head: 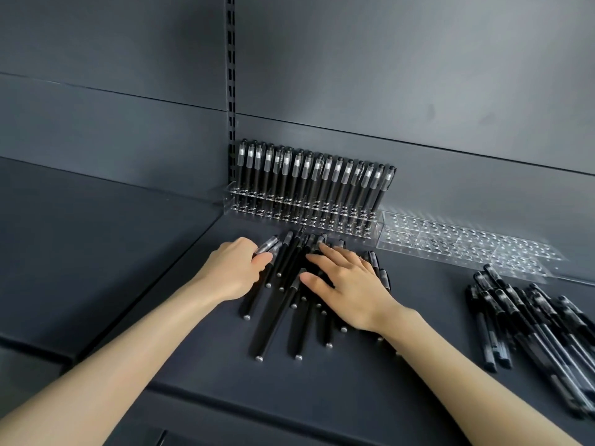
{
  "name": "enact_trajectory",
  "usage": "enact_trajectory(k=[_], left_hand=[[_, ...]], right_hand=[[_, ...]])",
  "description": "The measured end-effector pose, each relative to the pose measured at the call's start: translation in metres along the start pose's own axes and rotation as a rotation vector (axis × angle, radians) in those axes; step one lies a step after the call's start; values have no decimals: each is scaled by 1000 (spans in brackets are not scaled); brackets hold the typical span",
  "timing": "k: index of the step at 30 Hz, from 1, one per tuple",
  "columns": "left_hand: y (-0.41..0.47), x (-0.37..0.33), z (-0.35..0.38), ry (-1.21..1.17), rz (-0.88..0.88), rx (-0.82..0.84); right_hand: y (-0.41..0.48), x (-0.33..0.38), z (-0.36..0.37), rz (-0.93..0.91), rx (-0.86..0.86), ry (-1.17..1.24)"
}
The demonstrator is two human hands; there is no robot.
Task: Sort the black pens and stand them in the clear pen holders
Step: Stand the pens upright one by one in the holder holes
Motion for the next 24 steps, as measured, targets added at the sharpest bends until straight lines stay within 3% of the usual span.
enact_trajectory(k=[2, 5, 7, 10, 14, 18, 21, 24], left_hand=[[-3, 0, -5, -95, 27, -18], [-14, -16, -11, -464, 122, 23], [-19, -29, -11, -661, 180, 106], [-15, -47, -11, -748, 286, 200], [5, -57, -18, -742, 378, 216], [36, -51, -24, -761, 401, 190], [57, -50, -24, -779, 449, 193], [78, -41, -21, -836, 389, 143]], right_hand=[[-1, 1, -3, 0, -14, 1], [-4, 11, -24, -39, -154, 93], [-4, 22, -45, -72, -253, 412], [3, 32, -68, -88, -349, 896], [23, 21, -85, 0, -485, 1107], [44, 7, -90, 77, -570, 1221], [60, 11, -89, 72, -582, 1188], [69, 5, -98, 92, -690, 1136]])
Point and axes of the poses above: each hand's wrist, its own y-axis towards the middle knuckle, its own z-axis out of the palm, x = y × z, the point moved 8 cm from there along y, towards the middle knuckle, and after that the axes turned 1 degree about -x, right-handed, at the moved point
